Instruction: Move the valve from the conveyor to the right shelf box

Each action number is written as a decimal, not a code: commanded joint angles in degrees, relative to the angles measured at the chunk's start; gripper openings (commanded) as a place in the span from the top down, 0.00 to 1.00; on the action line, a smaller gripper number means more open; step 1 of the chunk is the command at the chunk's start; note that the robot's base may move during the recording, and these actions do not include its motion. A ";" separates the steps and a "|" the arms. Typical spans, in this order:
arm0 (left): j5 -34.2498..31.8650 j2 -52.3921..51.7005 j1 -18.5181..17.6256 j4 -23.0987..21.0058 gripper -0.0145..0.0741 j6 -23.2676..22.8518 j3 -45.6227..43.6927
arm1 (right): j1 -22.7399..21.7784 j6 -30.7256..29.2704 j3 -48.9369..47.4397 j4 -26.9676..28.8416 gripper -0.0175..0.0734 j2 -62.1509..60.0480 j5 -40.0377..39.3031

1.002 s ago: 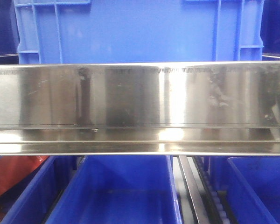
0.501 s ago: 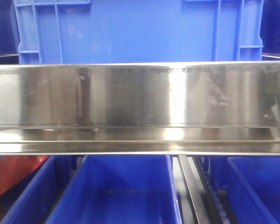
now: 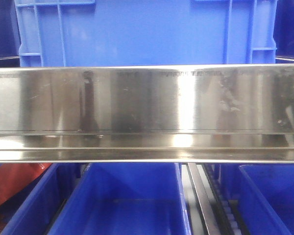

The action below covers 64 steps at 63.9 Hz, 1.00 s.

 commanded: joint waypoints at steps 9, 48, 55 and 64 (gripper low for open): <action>0.12 14.67 -7.11 -6.19 0.96 1.68 -15.82 | 5.71 -0.03 -11.73 0.26 0.97 7.52 -4.42; 2.07 56.87 -18.67 -5.72 0.96 2.20 -46.39 | 16.84 -1.36 -30.92 0.26 0.97 39.74 -6.58; 2.57 60.84 -18.67 -5.56 0.96 2.20 -46.39 | 16.84 -1.36 -30.92 0.26 0.97 43.57 -6.58; 2.83 63.64 -18.67 -5.56 0.86 2.20 -46.39 | 16.84 -1.36 -30.92 0.26 0.97 47.24 -5.83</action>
